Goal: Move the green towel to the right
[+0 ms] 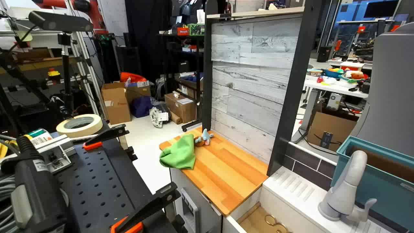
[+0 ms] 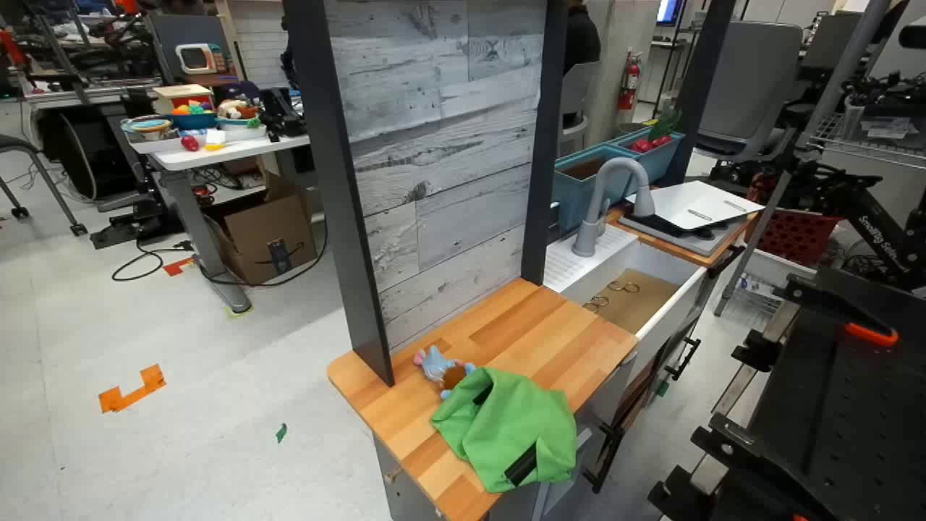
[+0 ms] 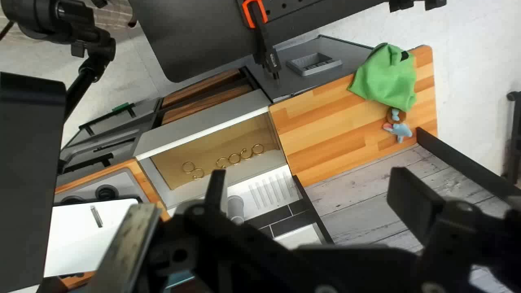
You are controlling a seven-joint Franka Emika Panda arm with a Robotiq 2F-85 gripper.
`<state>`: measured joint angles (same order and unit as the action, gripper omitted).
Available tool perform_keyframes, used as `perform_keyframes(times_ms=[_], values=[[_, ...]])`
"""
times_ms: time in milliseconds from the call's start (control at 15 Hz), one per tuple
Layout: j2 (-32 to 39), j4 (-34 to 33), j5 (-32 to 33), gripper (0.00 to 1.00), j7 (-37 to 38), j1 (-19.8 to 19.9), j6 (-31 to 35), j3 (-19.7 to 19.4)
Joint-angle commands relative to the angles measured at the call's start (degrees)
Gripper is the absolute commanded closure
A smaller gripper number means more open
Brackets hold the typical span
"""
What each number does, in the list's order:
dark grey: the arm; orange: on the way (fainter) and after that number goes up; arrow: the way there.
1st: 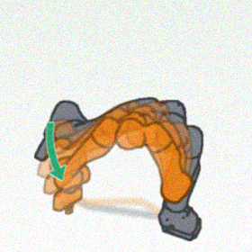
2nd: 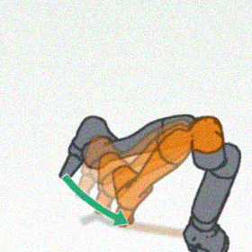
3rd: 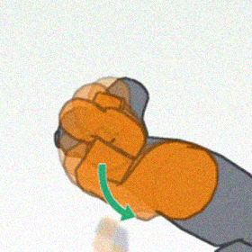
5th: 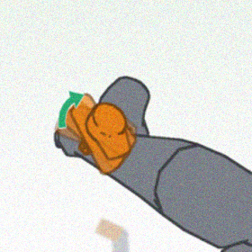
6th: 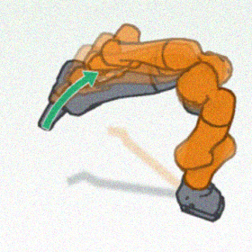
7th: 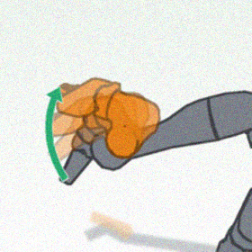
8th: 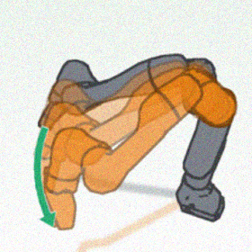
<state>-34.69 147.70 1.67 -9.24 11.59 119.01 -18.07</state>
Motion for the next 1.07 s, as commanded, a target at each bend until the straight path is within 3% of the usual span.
perform_keyframes(times_ms=[0,467,667,1000], values=[[0.17,-0.1,-0.55,0.0,-0.45,0.84,-0.11,0.76],[0.17,-0.1,-0.55,0.0,-0.45,0.84,-0.11,0.76],[2.26,1.68,-1.03,0.0,6.36,1.02,3.19,3.73],[7.63,7.29,-3.13,0.0,13.07,-2.94,14.63,10.4]])
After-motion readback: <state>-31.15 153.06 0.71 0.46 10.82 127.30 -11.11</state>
